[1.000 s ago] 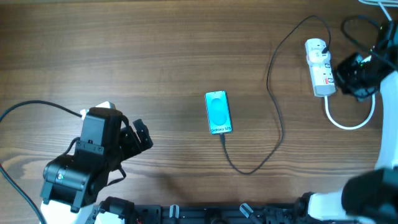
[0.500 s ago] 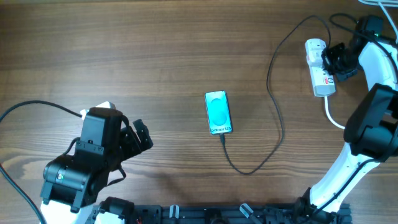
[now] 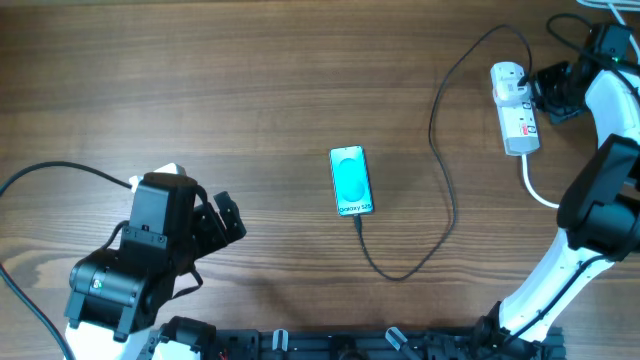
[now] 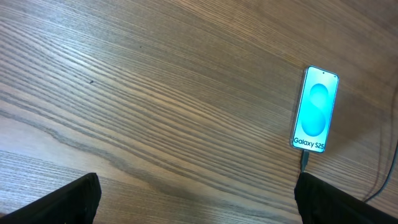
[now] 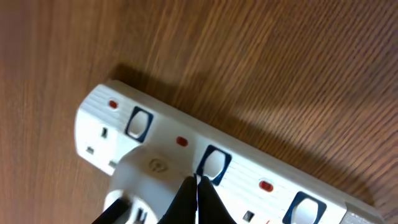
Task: Plug charger to phone and switch on socket
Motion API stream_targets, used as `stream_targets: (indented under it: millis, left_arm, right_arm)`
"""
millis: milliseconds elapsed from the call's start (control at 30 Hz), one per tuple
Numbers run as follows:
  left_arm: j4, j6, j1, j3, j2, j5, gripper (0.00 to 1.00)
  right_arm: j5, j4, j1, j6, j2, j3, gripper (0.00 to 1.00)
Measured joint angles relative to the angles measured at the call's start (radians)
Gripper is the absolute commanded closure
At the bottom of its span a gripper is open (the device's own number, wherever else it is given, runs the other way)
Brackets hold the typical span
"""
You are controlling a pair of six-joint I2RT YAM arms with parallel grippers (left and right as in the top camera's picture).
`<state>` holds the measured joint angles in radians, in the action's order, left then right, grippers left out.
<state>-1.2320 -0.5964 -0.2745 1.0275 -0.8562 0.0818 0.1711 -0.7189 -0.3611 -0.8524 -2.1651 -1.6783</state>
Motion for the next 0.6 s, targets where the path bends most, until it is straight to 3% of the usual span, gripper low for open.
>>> stream_targets:
  millis: [233, 400, 600]
  left_arm:
    - [0.000, 0.000, 0.000, 0.000, 0.000, 0.000, 0.00]
    - [0.000, 0.000, 0.000, 0.000, 0.000, 0.000, 0.00]
    - [0.000, 0.000, 0.000, 0.000, 0.000, 0.000, 0.00]
  right_arm:
    - [-0.028, 0.022, 0.009, 0.005, -0.051, -0.008, 0.95]
    - [-0.033, -0.047, 0.012, 0.084, -0.022, -0.012, 0.95]
    - [-0.033, -0.155, 0.012, 0.194, 0.539, -0.011, 0.95]
